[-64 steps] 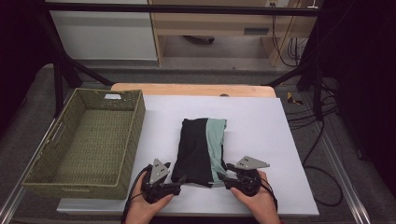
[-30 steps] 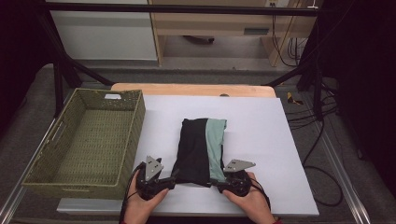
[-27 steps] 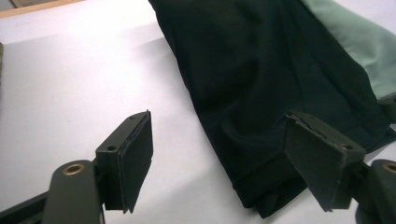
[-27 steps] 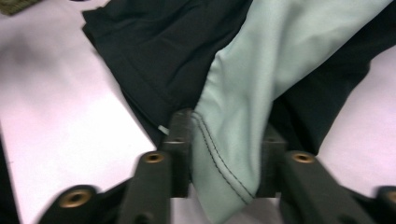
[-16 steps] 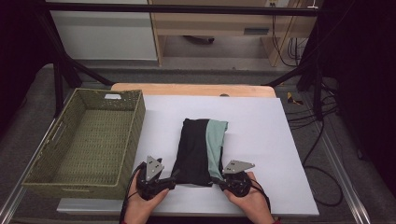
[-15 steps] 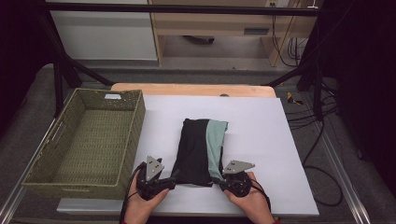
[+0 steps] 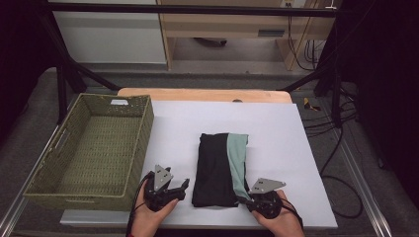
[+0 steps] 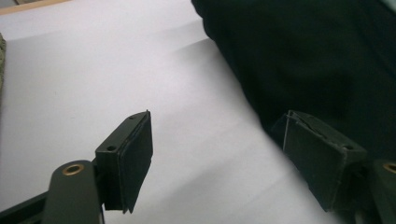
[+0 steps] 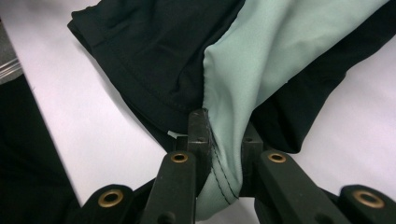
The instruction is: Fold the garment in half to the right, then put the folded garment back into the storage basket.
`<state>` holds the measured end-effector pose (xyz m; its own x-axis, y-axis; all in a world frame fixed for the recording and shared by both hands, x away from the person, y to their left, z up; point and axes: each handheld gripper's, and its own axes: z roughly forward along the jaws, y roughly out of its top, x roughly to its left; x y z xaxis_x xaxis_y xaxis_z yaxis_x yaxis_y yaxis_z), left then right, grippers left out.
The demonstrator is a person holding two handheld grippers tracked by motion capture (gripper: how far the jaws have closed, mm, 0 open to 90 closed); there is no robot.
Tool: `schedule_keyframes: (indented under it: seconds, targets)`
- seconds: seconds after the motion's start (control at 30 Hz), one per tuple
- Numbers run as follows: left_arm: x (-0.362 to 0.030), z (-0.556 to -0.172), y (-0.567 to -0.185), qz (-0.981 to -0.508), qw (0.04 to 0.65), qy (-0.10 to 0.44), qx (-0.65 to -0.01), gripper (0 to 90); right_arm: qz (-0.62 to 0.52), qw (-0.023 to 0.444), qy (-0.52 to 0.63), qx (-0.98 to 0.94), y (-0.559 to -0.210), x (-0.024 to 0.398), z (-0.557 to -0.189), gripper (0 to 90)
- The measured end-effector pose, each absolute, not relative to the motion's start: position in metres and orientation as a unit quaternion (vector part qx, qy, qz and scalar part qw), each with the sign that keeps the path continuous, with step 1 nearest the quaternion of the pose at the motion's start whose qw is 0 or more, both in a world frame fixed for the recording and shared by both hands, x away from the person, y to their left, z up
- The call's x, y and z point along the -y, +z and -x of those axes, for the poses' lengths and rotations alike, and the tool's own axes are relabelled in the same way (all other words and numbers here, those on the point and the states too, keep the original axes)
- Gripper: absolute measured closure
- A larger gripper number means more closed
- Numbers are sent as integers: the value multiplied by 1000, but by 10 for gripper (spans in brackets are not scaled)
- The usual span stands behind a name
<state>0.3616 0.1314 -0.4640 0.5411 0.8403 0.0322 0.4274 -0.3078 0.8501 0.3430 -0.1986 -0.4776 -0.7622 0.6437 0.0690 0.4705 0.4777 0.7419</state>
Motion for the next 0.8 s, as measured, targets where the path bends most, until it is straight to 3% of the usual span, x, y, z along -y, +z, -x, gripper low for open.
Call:
schedule_keyframes:
  seconds: [0.47,0.8]
  targets:
    - [-131,-363,-466,-772,418,241,-414,230,-319,139,385,-855,-479,199,-334,803]
    - [-129,-363,-464,-773,424,234,-410,227,-319,134,389,-854,-480,200,-335,801]
